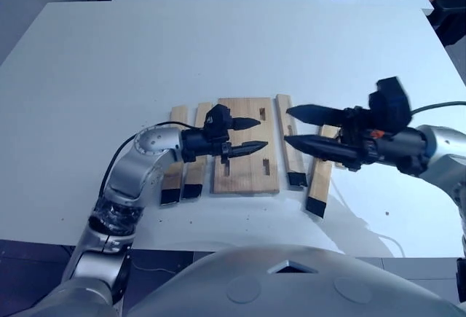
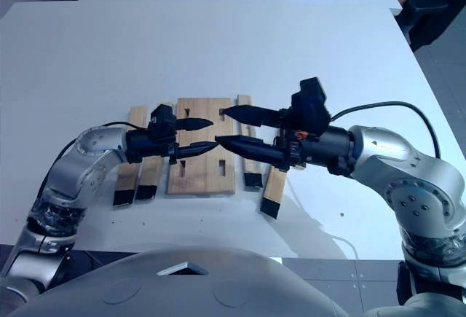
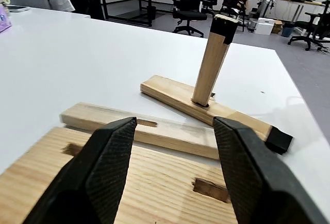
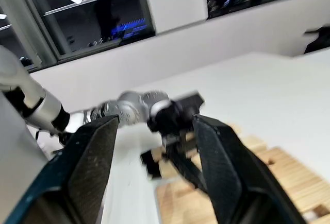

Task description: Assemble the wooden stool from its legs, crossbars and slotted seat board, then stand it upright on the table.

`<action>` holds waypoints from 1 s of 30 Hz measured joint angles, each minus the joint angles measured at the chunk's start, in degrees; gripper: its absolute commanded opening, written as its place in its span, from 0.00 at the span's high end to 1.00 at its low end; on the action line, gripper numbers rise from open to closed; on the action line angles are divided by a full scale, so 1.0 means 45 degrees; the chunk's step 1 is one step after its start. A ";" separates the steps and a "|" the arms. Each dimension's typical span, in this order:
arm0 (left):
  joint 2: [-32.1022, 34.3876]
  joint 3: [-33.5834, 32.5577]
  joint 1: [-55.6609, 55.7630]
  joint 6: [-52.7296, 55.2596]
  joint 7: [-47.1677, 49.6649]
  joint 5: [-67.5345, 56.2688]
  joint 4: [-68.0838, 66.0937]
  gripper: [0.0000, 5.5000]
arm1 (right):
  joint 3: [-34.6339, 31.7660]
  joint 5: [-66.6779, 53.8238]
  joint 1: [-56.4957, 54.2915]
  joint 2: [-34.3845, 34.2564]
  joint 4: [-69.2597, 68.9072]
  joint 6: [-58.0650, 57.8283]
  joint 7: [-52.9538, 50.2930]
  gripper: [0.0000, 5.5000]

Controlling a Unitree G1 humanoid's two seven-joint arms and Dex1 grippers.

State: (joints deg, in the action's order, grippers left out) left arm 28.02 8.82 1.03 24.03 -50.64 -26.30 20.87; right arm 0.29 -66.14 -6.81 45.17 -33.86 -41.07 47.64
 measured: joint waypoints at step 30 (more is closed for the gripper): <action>-0.0007 -0.0722 0.2368 0.0317 -0.0215 -0.0228 -0.1926 0.50 | 0.3072 1.0040 0.5354 0.1472 0.1331 0.4458 0.2173 0.52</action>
State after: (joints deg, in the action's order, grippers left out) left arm 27.99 5.57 11.69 25.45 -51.61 -27.33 12.21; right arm 14.11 -20.96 17.28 51.79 -27.86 -21.01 57.42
